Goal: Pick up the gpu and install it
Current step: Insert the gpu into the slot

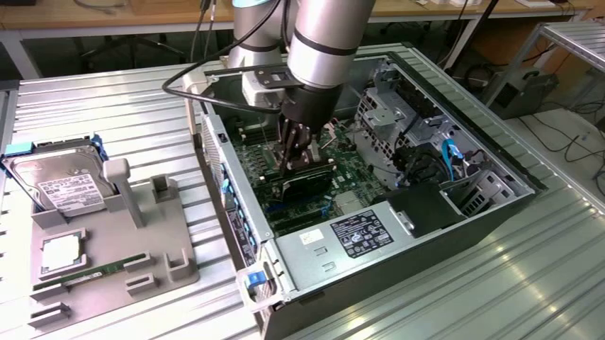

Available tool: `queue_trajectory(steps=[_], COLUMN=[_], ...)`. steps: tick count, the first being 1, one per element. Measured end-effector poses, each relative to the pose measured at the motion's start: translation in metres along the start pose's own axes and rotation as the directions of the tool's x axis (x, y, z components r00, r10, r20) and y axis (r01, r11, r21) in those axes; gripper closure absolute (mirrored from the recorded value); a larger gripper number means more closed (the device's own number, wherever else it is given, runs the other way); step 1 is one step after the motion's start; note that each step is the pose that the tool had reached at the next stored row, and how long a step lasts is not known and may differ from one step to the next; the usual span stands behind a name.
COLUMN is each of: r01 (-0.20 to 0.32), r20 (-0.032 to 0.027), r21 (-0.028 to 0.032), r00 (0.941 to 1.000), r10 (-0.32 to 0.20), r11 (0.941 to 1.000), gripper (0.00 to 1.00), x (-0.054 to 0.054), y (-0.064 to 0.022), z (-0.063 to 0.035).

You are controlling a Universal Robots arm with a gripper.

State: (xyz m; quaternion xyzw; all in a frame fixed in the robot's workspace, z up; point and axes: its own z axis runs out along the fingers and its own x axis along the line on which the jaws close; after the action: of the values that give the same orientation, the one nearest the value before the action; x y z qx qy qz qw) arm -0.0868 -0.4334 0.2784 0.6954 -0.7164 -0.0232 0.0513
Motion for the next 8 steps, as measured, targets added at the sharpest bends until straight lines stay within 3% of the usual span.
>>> queue_trajectory(steps=[8], r01=[-0.001], r20=[-0.0106], r21=[0.0038], r00=[0.9999], r10=[0.001], r11=[1.0], gripper=[0.89], x=[-0.0002], y=[-0.0002], z=[0.007])
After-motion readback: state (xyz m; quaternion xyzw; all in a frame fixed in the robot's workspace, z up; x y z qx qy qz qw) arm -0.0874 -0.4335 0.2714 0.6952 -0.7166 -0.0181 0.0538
